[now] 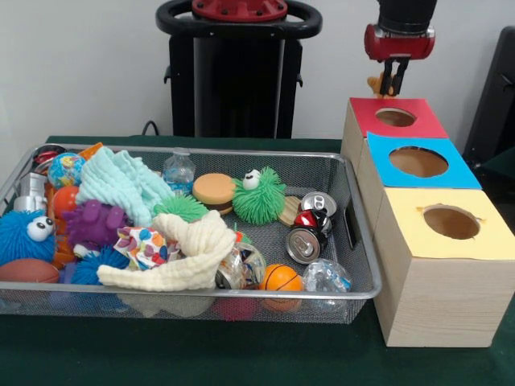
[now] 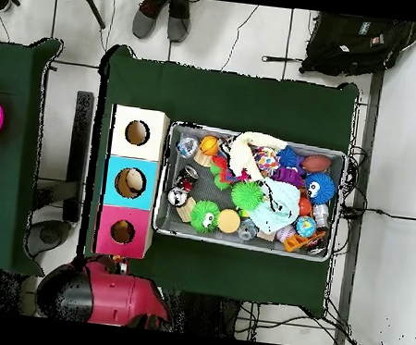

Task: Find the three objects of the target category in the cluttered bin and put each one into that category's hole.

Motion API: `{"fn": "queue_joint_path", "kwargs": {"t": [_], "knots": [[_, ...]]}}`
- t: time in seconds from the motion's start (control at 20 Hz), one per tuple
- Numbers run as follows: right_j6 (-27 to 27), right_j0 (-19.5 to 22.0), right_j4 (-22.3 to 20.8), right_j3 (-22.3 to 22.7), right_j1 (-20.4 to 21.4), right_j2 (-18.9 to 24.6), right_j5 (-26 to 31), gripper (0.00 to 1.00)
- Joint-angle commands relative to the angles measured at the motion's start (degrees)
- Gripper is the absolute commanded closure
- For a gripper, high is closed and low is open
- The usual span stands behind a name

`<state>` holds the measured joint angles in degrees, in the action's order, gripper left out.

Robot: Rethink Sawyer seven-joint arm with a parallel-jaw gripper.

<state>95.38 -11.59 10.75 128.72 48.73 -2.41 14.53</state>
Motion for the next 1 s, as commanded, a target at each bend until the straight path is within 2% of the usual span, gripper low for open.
{"fn": "queue_joint_path", "kwargs": {"t": [0.05, 0.55, 1.0], "knots": [[15.39, -0.03, 4.67, -5.21, -0.39, -0.84, -1.06, 1.00], [13.69, 1.16, 5.29, -4.23, 1.81, -1.36, 4.41, 1.00], [12.61, 1.43, 4.11, -3.02, 4.62, -3.18, 9.71, 1.00]]}}
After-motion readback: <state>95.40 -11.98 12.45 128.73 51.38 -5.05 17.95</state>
